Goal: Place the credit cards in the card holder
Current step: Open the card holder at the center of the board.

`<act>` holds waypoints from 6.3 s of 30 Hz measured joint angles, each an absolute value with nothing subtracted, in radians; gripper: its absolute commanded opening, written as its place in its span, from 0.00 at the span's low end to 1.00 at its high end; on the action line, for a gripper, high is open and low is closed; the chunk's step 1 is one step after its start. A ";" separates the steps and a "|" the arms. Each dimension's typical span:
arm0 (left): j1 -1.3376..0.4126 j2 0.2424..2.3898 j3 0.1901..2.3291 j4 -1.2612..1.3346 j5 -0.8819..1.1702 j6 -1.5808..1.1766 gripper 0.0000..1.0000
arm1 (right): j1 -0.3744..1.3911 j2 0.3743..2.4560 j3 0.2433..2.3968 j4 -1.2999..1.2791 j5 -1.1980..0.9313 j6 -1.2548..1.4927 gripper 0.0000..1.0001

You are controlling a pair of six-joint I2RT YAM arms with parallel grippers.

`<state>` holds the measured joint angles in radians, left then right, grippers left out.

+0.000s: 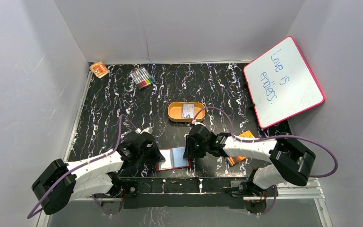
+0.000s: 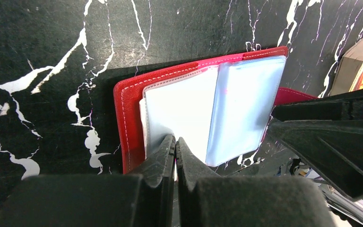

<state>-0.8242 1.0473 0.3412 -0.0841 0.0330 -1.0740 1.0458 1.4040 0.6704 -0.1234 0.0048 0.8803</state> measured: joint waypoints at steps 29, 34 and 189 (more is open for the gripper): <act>-0.824 1.076 0.354 -0.064 0.032 -1.066 0.05 | 1.031 1.435 0.636 0.033 -0.113 0.895 0.23; -0.824 1.068 0.369 -0.094 0.021 -1.065 0.21 | 1.031 1.435 0.636 0.086 -0.145 0.892 0.32; -0.822 1.252 0.532 -0.163 -0.038 -0.966 0.42 | 1.028 1.583 0.711 0.114 -0.173 0.888 0.00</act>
<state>-0.8223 1.2522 0.5320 -0.1627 -0.0376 -0.9661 1.0283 1.5833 0.7109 0.1143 -0.1726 0.8883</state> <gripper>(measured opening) 0.316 0.026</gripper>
